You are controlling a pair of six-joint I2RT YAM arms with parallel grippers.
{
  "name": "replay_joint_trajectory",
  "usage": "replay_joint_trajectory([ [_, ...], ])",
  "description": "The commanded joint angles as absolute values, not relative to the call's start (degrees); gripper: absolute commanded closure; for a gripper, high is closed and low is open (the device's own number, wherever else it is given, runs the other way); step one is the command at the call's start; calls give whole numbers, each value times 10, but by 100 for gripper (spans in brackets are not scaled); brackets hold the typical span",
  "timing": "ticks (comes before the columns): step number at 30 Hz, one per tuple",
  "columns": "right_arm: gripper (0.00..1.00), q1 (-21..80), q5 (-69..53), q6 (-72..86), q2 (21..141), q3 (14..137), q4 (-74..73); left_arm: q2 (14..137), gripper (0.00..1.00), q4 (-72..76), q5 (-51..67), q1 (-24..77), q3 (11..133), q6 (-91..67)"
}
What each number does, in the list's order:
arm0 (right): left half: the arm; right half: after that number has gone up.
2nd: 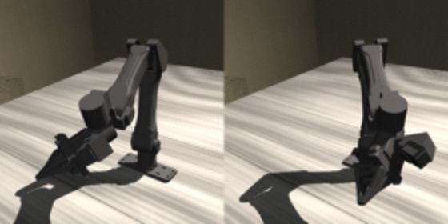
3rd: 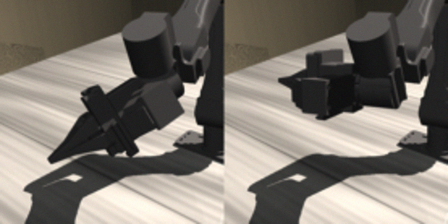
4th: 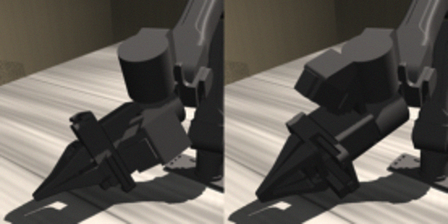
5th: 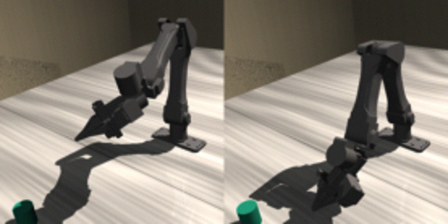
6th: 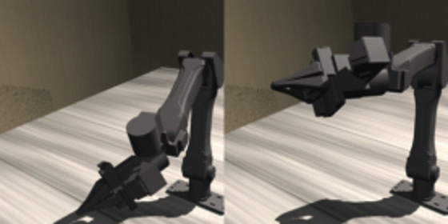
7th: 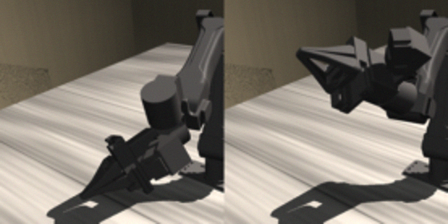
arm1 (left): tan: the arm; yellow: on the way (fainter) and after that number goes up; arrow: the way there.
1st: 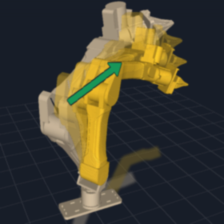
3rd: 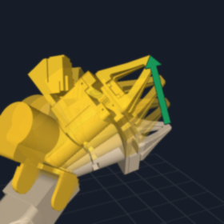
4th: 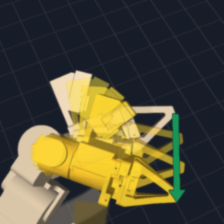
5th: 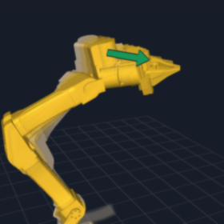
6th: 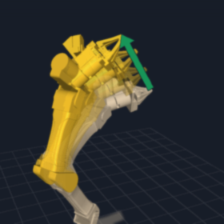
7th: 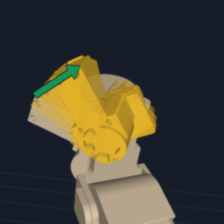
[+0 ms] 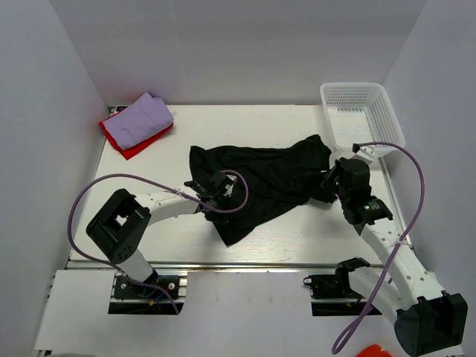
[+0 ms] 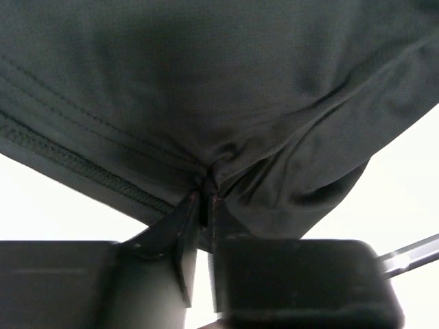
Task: Fold and stack the t-shirts
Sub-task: Flatten out the tshirt
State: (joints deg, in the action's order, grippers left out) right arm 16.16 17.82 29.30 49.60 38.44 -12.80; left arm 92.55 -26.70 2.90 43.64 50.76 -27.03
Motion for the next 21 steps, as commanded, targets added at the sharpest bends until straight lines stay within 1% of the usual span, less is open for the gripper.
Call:
replay_joint_trajectory([
  [1,100,160,180,282,490,383,-114,926,94,-255,42,444,521,-266],
  [2,100,160,180,282,493,384,-116,920,100,-255,42,444,521,-266],
  [7,100,159,178,282,490,385,-116,868,100,-255,31,444,521,-266],
  [12,100,158,204,286,479,395,-117,797,100,-268,-10,444,540,-260],
  [14,100,158,225,287,469,403,-121,777,100,-284,-50,444,555,-260],
  [16,100,160,271,308,465,412,-123,746,100,-289,-94,444,569,-260],
  [21,100,159,328,296,465,469,-125,689,100,-310,-187,433,606,-260],
])
